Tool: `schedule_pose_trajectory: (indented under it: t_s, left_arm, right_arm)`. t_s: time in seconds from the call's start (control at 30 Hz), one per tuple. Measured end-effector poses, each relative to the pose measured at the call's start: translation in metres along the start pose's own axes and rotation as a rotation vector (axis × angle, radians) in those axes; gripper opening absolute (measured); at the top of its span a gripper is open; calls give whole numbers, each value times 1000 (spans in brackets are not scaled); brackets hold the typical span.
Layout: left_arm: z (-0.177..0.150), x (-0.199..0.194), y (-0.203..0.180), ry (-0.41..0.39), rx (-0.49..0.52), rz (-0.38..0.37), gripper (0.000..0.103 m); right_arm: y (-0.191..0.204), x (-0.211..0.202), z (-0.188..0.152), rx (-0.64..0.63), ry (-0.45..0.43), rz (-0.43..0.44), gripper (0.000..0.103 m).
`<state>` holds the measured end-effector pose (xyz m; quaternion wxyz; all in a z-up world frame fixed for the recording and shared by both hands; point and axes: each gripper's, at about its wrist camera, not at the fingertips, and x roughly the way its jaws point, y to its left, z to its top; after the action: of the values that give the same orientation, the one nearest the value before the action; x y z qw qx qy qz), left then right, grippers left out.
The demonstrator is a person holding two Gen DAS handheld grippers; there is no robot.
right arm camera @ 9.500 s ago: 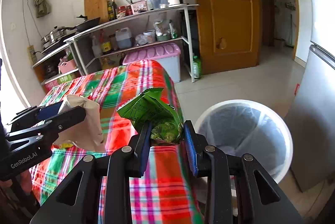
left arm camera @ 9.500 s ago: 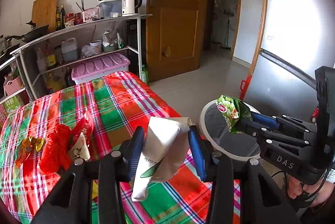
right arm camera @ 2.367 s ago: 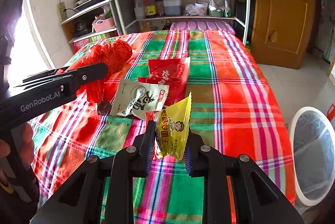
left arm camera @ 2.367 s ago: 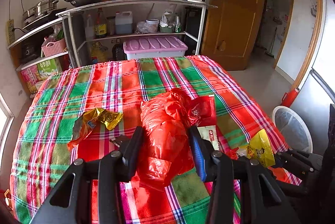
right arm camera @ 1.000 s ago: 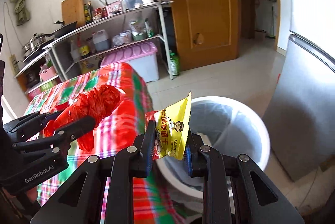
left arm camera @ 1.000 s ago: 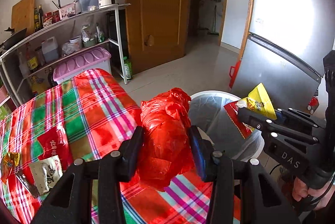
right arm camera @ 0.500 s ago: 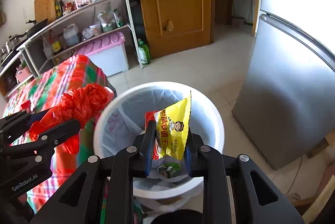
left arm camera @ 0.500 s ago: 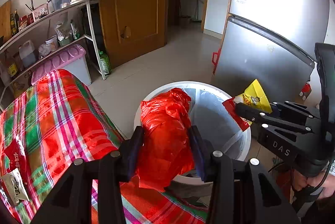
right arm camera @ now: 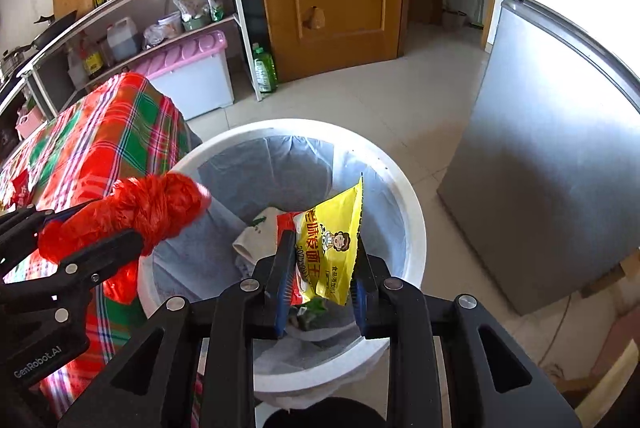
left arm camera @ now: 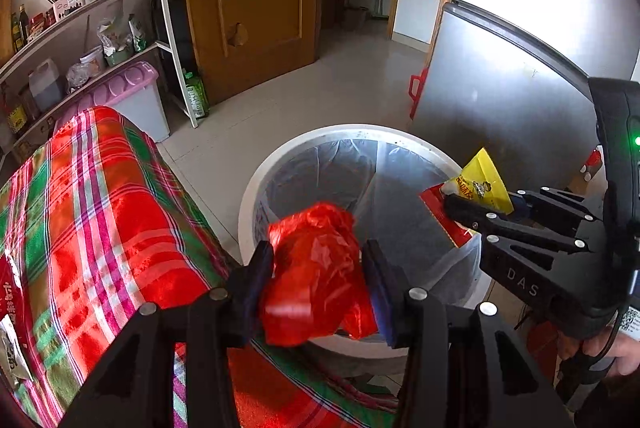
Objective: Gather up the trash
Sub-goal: 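Open both tools to drop the red and yellow bags into the bin, then move both tools back over the table toward the remaining wrappers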
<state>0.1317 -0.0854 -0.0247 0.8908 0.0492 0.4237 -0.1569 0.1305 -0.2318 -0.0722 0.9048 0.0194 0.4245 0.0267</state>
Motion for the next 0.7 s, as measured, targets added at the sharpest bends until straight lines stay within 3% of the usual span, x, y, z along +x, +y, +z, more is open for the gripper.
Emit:
schedule_pose_trajectory:
  t_s: [0.1,0.17,0.2,0.7]
  left_arm:
    - [-1,2,1,4,-6,-2,57]
    - [-1,1,1,1,-6,0,59]
    - [-2,1,2,1,-8,0,59]
    - [-7,-29,24,-54,-48,34,67]
  right_arm:
    - [1,3,-1,-5,5,-10,30]
    - [2,4,-1,-7,6,-13,47]
    - [2,4,-2,-6,6,-11,49]
    - [14,-15,-3,9,-34,17,50]
